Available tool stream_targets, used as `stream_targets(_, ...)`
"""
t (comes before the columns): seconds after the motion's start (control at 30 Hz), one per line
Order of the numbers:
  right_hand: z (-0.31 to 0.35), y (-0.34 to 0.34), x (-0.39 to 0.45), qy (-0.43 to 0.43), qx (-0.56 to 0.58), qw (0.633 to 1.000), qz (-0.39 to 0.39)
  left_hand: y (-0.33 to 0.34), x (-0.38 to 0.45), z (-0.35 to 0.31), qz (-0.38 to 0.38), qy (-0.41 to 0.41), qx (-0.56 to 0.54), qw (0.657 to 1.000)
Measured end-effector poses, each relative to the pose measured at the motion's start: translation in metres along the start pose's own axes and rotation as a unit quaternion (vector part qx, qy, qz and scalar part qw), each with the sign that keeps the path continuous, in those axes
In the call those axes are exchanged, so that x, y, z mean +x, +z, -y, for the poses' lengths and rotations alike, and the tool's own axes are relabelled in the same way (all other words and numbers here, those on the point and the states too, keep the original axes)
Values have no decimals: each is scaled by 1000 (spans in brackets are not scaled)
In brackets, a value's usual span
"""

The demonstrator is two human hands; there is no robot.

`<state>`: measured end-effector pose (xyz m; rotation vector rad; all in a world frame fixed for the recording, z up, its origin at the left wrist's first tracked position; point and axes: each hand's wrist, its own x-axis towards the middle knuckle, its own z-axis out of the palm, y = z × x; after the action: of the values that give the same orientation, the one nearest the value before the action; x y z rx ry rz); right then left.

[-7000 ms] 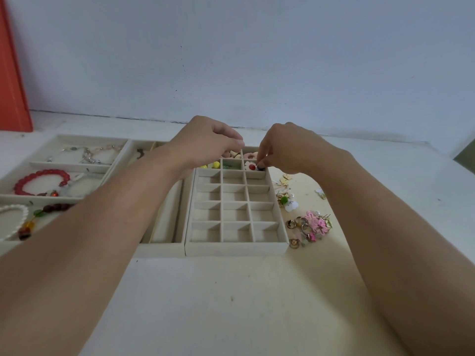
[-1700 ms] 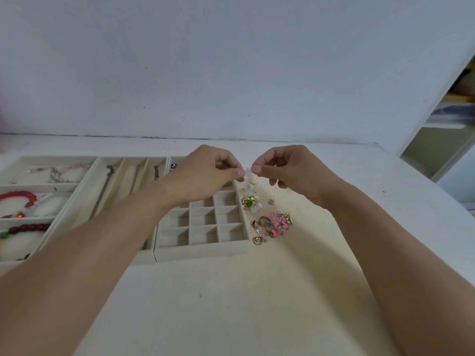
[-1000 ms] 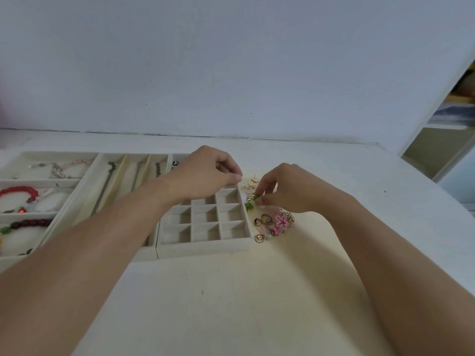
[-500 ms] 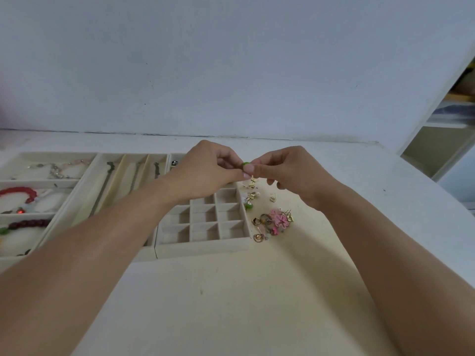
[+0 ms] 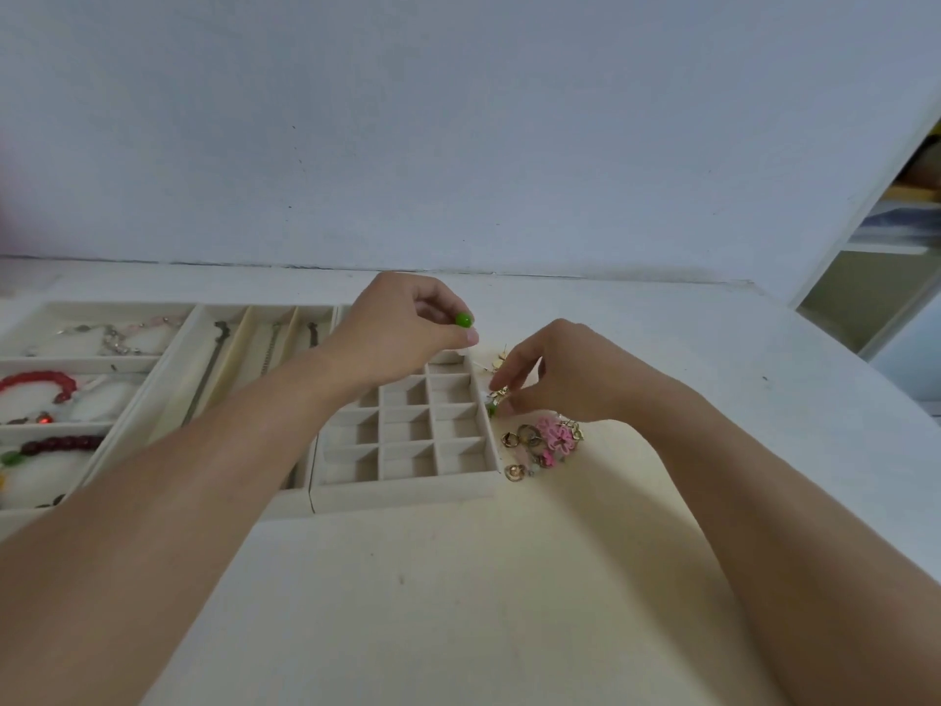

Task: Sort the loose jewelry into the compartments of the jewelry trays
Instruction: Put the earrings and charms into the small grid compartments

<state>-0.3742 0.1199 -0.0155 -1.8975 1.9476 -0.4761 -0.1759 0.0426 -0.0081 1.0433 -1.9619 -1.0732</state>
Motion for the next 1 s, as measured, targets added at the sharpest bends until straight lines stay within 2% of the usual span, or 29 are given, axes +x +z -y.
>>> stream_targets(0.57, -6, 12, 9, -27, 38, 999, -23, -3, -1, -1, 44, -24, -2, 999)
stream_targets(0.77, -7, 14, 9, -59, 3, 997, -54, -4, -1, 0, 42, -26, -5, 999)
stream_targets(0.9, -2, 11, 6, -127, -84, 988, -28, -4, 0, 0, 40, -28, -2, 999)
stream_targets(1.0, 0, 7, 4, -138, -116, 984, -5, -3, 0, 0, 41, -31, -1, 999)
